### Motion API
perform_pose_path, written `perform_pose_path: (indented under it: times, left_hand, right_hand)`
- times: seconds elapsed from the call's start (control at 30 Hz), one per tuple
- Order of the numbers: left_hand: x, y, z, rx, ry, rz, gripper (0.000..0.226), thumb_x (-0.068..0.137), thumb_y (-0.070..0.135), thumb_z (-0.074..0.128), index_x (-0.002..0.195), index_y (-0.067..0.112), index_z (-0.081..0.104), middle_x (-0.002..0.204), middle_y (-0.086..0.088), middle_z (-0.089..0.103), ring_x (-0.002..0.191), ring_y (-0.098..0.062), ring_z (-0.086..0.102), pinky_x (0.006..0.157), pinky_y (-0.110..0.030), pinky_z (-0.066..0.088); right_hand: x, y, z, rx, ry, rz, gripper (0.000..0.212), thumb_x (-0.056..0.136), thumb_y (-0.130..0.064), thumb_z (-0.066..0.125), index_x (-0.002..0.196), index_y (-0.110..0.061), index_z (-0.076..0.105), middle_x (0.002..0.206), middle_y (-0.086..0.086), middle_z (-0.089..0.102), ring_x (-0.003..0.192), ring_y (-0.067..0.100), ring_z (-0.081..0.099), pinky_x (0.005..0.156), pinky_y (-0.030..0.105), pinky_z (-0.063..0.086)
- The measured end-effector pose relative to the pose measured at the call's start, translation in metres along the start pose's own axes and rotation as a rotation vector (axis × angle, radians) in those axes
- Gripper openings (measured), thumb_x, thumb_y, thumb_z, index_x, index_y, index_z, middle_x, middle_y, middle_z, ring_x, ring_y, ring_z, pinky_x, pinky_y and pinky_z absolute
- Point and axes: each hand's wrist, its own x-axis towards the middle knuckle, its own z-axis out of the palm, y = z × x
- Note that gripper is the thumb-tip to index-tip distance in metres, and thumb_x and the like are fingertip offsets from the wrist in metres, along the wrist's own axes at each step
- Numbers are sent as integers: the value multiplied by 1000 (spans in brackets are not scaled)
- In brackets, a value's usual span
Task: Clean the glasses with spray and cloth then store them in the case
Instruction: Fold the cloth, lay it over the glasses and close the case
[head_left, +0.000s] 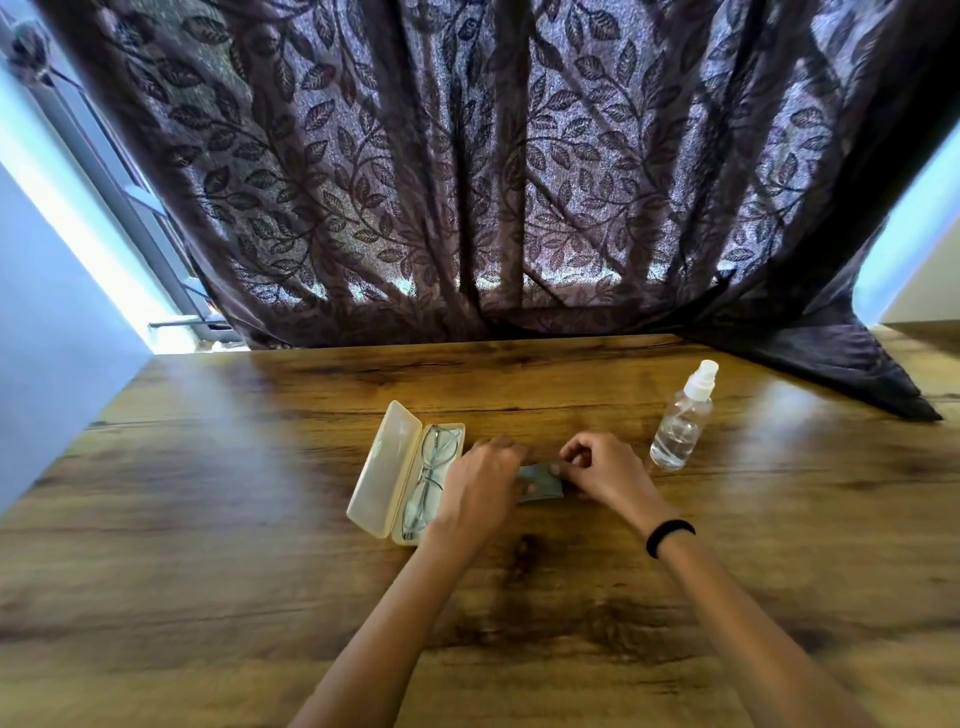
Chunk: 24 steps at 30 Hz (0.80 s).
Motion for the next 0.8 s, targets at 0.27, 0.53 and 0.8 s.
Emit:
perform_pose_path:
  times: [0.27, 0.53, 0.8]
  left_hand:
    - [16, -7, 0, -51, -140, -64, 37, 74, 31, 73, 103, 11, 61, 104, -7, 59, 92, -24, 58, 74, -31, 46]
    - [10, -14, -6, -264, -144, -135, 23, 74, 26, 75, 89, 17, 60, 89, 0, 65, 79, -15, 59, 63, -25, 48]
    - [-18, -29, -28, -742, 151, -244, 21, 79, 11, 70, 81, 23, 53, 80, 6, 63, 71, -7, 62, 59, -19, 52]
  right_hand:
    - [0, -9, 0, -85, -66, 72, 14, 76, -25, 71, 79, -19, 59, 79, -4, 60, 75, 15, 59, 72, 30, 49]
    - [-3, -8, -3, 273, -121, 60, 12, 77, -17, 70, 75, -18, 58, 78, 1, 62, 71, 12, 57, 58, 21, 44]
    - [5, -38, 2, 662, -168, -2, 17, 77, -8, 70, 88, -15, 59, 100, 21, 66, 89, 24, 65, 69, 33, 56]
